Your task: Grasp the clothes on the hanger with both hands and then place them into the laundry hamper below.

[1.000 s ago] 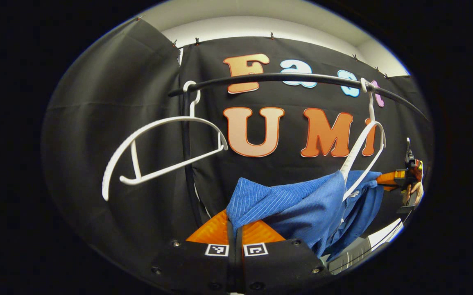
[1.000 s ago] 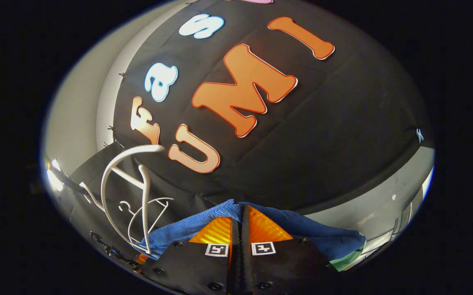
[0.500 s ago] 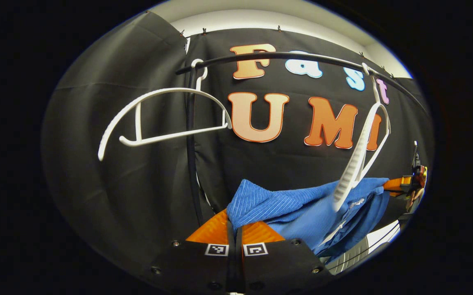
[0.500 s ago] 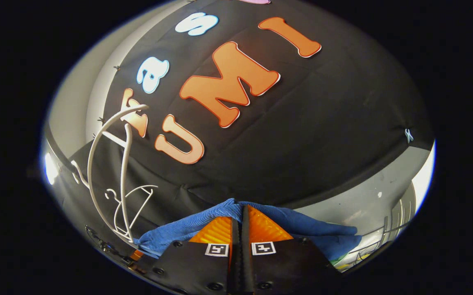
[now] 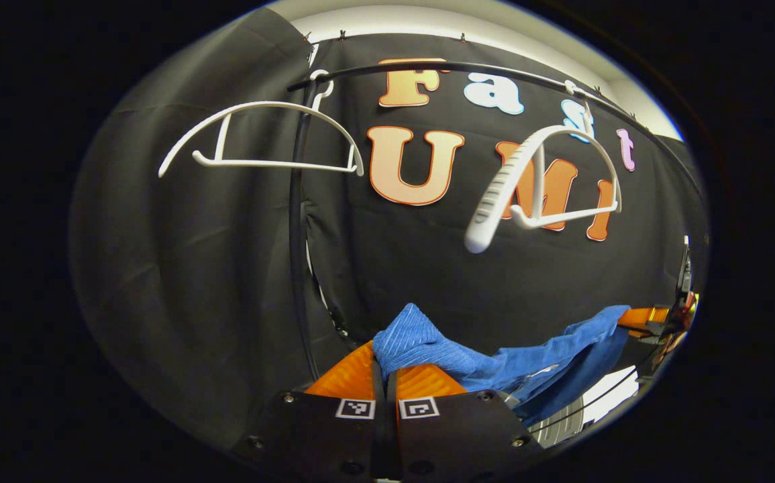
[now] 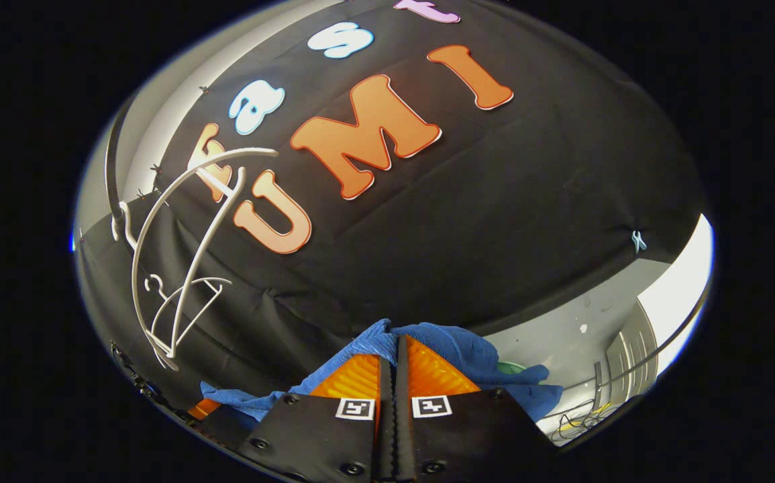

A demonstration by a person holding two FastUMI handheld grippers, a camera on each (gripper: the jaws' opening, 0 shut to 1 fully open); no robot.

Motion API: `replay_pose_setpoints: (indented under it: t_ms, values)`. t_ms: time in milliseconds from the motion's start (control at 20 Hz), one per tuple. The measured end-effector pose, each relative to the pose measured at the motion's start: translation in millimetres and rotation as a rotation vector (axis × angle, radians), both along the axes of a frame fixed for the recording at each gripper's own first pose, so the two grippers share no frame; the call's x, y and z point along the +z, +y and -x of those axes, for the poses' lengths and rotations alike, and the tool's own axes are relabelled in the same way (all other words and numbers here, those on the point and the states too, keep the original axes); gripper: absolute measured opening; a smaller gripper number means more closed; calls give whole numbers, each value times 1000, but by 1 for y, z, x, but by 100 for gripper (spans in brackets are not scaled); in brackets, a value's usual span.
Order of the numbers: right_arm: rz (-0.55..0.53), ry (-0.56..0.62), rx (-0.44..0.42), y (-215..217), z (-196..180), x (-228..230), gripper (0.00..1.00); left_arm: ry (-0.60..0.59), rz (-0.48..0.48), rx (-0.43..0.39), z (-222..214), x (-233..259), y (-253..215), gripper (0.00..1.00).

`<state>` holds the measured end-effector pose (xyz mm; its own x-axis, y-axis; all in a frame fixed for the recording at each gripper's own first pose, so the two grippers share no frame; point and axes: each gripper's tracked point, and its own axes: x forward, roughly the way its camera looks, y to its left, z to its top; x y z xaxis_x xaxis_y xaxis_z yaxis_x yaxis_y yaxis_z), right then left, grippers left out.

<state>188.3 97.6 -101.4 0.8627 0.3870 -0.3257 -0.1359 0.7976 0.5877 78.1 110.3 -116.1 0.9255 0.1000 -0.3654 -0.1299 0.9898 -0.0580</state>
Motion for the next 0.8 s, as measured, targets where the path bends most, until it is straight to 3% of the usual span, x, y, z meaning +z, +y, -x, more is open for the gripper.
replay_pose_setpoints:
  t_ms: [150, 250, 800]
  values:
    - [46, -14, -44, -5, 16, 2, 7, -12, 74, 26, 10, 1, -10, 0]
    - [57, -10, -25, 5, 31, 0, 7, -8, 98, 41, 20, -2, -16, 0]
    - [262, 4, 45, 26, 69, -34, 7, 119, 130, -71, 34, -47, -78, 0]
